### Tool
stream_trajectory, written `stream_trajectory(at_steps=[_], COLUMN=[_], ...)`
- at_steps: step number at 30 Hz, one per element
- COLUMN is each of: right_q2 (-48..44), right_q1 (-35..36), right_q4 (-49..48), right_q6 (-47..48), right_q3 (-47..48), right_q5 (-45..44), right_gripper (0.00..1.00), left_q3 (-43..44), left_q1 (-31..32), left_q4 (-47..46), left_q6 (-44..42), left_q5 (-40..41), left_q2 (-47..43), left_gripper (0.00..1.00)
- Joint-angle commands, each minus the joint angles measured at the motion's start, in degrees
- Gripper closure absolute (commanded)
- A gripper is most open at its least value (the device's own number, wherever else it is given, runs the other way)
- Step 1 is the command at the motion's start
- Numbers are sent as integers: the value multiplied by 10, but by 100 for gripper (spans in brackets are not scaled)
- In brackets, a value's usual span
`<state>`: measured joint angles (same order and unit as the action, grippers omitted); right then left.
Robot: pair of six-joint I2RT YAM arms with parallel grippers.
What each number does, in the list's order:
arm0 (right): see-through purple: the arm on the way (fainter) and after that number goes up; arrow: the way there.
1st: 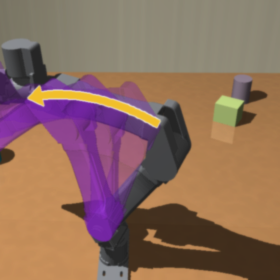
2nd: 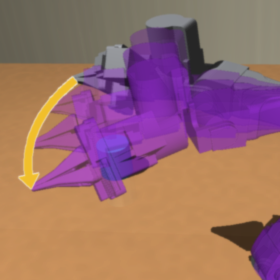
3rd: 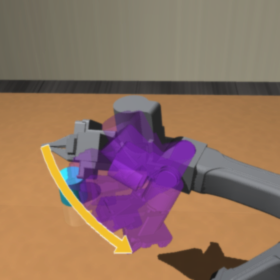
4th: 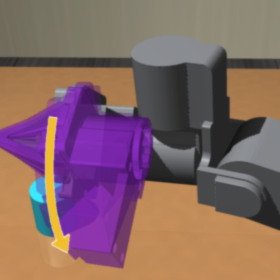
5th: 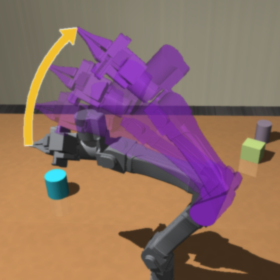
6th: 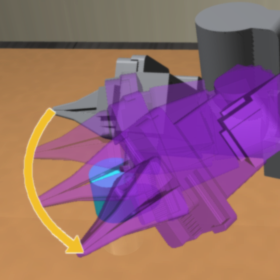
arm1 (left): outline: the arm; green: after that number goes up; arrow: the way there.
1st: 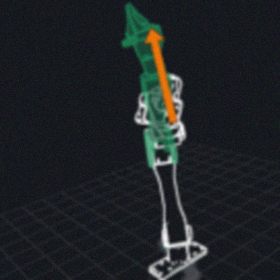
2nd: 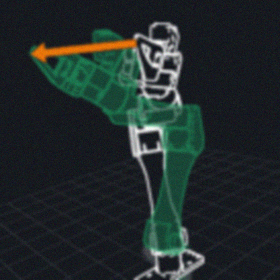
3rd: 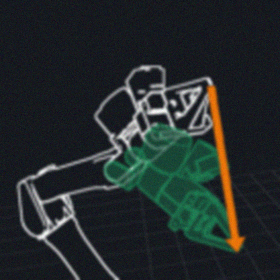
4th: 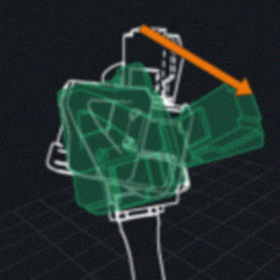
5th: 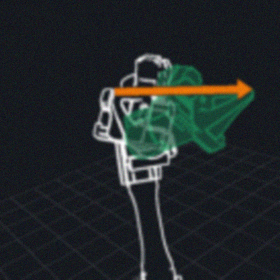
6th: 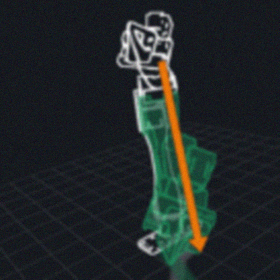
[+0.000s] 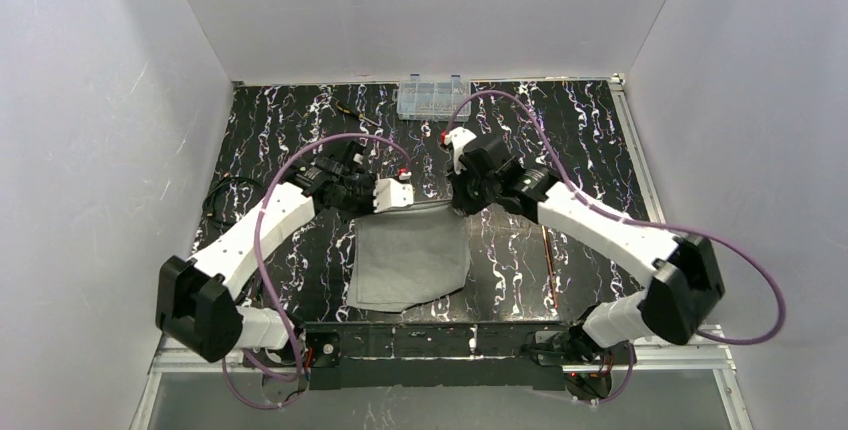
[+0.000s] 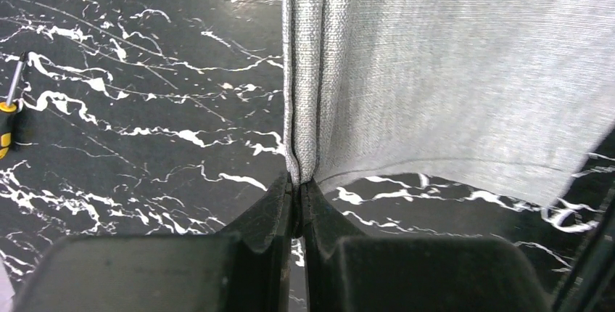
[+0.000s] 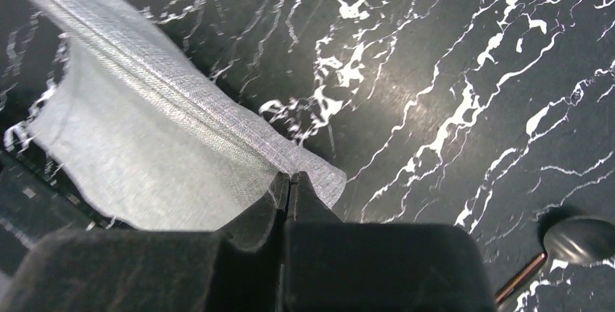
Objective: Fold the napkin into a case and place the utensils inside
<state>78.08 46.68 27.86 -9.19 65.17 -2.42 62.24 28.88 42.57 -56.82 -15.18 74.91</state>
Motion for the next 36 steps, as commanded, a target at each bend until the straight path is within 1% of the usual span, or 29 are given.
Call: stream_trajectory(at_steps=[1, 6, 9, 11, 15, 16, 21, 24, 27, 29, 32, 36], right_q2=[64, 120, 139, 143, 101, 83, -7, -36, -68, -94, -133, -178], right_q1=[-37, -93, -104, -105, -104, -104, -71, -34, 15, 44, 86, 132], right_q4=[-77, -128, -157, -162, -153, -150, -92, -36, 6, 30, 64, 103], right_q6=[19, 16, 18, 17, 7, 3, 1, 2, -6, -16, -36, -77], right_q3=[20, 31, 50, 66, 67, 63, 71, 97, 116, 122, 130, 131], right_q5=[13, 21, 53, 88, 144, 155, 162, 148, 117, 94, 62, 30], right_gripper=[99, 99, 99, 99, 99, 99, 99, 99, 99, 99, 99, 99], left_q3=[9, 57, 99, 123, 127, 127, 146, 163, 193, 211, 242, 283], left_q1=[-10, -44, -65, -71, -72, -71, -59, -33, 15, 55, 98, 115], left_q4=[-56, -118, -144, -135, -88, -63, 51, 106, 165, 200, 242, 305], left_q6=[-29, -37, -25, -10, -7, -7, -7, 1, 22, 40, 73, 114], left_q5=[51, 77, 85, 74, 36, 30, -2, -2, 4, 23, 43, 44], left_q2=[51, 157, 205, 212, 149, 130, 23, -41, -90, -117, -147, -160], left_gripper=[100, 100, 100, 100, 100, 100, 100, 100, 100, 100, 100, 100])
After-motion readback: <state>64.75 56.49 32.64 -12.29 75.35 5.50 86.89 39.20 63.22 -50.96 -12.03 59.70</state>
